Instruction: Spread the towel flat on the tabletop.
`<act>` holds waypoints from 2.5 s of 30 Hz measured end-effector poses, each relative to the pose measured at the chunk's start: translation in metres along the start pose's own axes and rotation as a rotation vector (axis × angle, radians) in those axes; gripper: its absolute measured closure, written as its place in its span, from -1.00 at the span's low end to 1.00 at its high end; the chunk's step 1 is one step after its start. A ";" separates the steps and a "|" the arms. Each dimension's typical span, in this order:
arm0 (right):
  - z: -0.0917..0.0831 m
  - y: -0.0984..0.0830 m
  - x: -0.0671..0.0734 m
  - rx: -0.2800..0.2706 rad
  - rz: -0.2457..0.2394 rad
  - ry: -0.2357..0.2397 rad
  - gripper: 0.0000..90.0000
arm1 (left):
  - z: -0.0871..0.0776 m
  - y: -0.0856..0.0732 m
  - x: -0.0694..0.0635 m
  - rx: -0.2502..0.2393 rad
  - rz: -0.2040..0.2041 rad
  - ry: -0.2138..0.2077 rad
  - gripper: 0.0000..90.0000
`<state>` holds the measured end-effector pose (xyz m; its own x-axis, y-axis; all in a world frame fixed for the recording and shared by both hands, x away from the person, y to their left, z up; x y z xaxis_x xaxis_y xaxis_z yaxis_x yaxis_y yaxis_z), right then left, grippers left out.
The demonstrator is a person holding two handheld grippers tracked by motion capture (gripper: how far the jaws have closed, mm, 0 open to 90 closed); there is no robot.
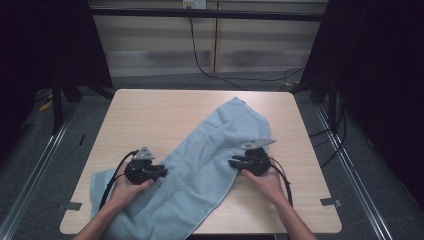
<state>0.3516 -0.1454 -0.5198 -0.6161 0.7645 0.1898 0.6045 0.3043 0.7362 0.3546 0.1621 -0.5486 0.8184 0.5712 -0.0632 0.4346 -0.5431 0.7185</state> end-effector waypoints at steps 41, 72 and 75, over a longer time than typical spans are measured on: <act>0.043 0.030 -0.029 -0.058 0.077 -0.022 0.42 | -0.031 -0.031 -0.008 -0.065 -0.104 -0.033 0.60; -0.057 0.018 -0.149 -0.135 0.214 -0.478 0.70 | -0.029 -0.029 -0.009 -0.056 -0.075 -0.008 0.58; -0.071 0.008 -0.150 -0.143 0.224 -0.496 0.48 | -0.029 -0.028 -0.010 -0.052 -0.067 -0.008 0.57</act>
<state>0.4128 -0.2982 -0.4961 -0.1479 0.9878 0.0491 0.5976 0.0497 0.8003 0.3230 0.1894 -0.5482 0.7914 0.5999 -0.1176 0.4681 -0.4709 0.7477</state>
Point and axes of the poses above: each handheld gripper's, and its own axes: z roughly forward along the jaws, y roughly out of its top, x roughly to its left, the point moved 7 cm from there along z, roughly forward along the jaws, and after that the axes turned 6 degrees about z, right-handed, at the moved point
